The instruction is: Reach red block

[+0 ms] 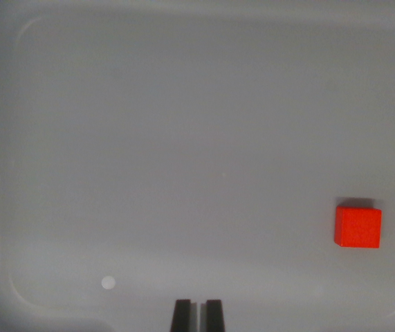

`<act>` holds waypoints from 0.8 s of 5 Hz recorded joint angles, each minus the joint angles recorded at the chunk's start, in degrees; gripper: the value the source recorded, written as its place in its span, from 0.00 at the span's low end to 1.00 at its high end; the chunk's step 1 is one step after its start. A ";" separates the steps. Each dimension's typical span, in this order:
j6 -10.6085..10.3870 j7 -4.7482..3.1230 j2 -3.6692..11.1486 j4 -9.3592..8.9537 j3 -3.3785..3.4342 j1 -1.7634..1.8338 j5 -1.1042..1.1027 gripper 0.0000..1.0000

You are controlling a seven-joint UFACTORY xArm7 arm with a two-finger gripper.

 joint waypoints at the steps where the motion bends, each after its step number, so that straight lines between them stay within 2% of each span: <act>1: 0.00 0.00 0.00 0.00 0.00 0.00 0.00 0.00; 4: -0.66 0.08 0.21 -0.42 -0.13 -0.15 -0.04 0.00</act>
